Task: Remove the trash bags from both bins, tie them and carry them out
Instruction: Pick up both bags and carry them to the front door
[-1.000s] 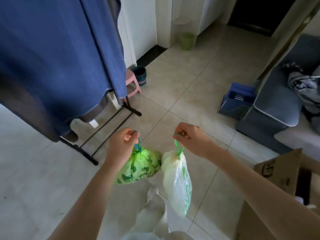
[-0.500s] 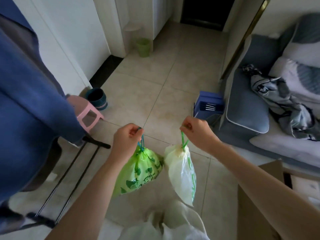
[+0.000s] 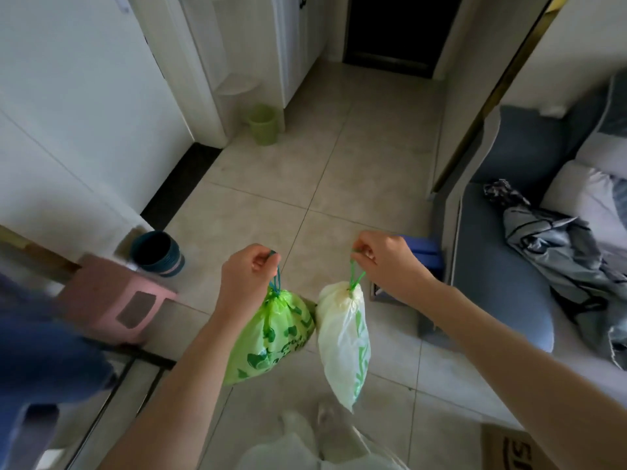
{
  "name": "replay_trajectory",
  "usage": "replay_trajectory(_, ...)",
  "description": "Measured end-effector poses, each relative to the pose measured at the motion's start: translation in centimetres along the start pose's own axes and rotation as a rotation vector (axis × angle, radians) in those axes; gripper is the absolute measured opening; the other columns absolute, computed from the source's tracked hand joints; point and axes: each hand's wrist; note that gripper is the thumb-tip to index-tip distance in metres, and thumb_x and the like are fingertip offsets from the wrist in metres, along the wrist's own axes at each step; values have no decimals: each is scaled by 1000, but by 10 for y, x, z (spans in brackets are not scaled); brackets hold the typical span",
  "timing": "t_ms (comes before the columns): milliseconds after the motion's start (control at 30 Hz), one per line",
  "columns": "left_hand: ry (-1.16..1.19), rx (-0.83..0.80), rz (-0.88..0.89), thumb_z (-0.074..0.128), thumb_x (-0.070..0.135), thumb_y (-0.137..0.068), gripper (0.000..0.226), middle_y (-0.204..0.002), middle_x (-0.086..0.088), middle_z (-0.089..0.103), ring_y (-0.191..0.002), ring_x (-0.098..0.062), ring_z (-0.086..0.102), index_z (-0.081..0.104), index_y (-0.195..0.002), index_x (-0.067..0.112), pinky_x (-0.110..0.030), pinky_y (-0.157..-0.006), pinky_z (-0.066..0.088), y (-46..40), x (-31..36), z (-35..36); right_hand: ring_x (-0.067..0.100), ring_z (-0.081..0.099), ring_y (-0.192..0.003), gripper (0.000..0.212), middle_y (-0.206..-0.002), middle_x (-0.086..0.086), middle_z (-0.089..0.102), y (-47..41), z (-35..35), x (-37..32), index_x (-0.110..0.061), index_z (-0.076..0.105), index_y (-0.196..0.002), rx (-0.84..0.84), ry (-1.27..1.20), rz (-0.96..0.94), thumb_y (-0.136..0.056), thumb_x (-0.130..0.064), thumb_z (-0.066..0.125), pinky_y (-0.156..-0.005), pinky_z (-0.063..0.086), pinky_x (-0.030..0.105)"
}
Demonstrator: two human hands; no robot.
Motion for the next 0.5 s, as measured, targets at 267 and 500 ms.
replay_trajectory(267, -43, 9, 43, 63, 20, -87, 15, -63, 7, 67, -62, -7, 63, 67, -72, 16, -15, -60, 44, -193, 28, 49, 17, 50, -71, 8, -77, 0, 55, -181, -39, 72, -2, 61, -88, 30, 34, 5, -88, -10, 60, -62, 31, 18)
replay_trajectory(500, -123, -62, 147, 62, 22, -87, 20, -65, -1, 70, -61, -13, 64, 68, -74, 8, -15, -60, 43, -372, 62, 98, 16, 53, -74, 7, -79, -2, 55, -350, -79, 129, -3, 63, -90, 51, 80, 56, -88, -9, 61, -67, 35, 19)
Point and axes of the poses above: each hand's wrist, its own y-axis away from the middle knuckle, its own z-axis out of the palm, x = y × z
